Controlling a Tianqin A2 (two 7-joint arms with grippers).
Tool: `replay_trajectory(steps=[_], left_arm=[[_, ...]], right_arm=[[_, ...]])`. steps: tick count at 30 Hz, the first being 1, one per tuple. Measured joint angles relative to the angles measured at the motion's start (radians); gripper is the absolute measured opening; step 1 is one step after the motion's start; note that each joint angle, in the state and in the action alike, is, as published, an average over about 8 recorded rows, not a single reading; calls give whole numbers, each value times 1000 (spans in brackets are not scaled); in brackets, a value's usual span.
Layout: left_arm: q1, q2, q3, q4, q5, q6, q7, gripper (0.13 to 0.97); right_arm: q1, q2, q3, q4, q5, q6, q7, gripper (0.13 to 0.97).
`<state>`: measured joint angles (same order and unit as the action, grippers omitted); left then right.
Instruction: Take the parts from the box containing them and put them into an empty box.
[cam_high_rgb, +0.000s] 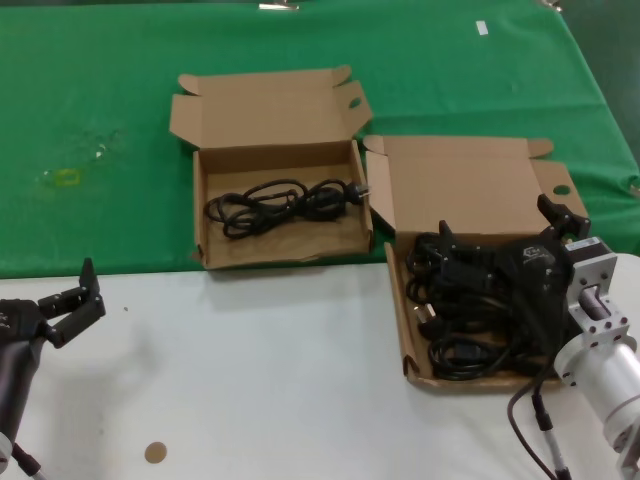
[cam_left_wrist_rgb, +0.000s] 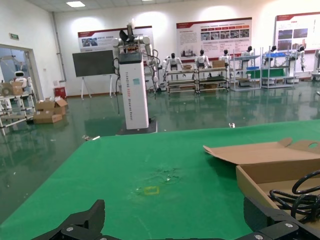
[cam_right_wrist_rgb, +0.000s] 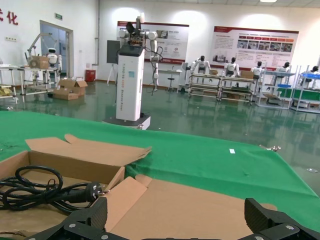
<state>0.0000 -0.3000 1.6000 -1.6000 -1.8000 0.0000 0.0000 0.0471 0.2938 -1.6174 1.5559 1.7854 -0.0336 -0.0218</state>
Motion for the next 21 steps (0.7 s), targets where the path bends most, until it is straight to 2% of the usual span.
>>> replay_trajectory(steps=[21], left_arm=[[0, 0, 0, 0, 0, 0, 0, 966]], right_arm=[[0, 0, 0, 0, 0, 0, 0, 966]])
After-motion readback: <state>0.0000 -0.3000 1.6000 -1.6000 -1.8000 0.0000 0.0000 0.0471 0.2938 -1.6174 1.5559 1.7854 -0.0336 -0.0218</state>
